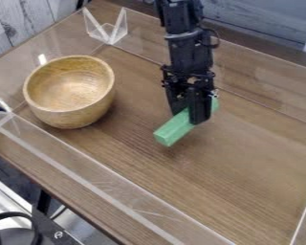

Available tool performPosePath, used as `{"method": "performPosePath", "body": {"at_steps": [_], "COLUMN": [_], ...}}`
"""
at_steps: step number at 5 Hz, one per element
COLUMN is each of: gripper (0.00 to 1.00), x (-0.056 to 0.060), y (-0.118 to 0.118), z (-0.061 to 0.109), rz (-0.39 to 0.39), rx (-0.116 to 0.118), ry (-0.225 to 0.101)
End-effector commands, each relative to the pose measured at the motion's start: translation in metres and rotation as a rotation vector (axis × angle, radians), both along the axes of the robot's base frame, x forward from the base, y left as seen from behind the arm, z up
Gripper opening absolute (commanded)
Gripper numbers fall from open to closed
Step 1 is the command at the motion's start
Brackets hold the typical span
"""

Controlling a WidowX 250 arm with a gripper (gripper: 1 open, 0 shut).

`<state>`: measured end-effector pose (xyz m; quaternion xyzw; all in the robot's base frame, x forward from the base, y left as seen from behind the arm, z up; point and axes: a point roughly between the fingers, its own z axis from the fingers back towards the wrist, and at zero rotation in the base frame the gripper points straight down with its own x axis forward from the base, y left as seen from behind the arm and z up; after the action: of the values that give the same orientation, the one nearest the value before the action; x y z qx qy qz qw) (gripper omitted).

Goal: Remove the green block from inside the brown bowl and put it on the table

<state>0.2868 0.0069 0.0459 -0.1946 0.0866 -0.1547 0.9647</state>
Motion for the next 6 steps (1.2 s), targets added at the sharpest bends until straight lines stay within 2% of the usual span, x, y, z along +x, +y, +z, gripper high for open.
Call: {"method": "performPosePath", "body": {"at_steps": [1,3,5,6], "gripper": [0.00,0.00,0.00,0.00], "x": [0.018,0.031,0.024,0.019], "y": [0.004,0.005,-0.003,-0.006], "z": [0.006,-0.005,-0.008,-0.008], "rz": [0.025,0.072,0.123,0.105], "rx": [0.004,-0.010,0.023,-0.002], "ry": [-0.019,0.047,0.069,0.062]}}
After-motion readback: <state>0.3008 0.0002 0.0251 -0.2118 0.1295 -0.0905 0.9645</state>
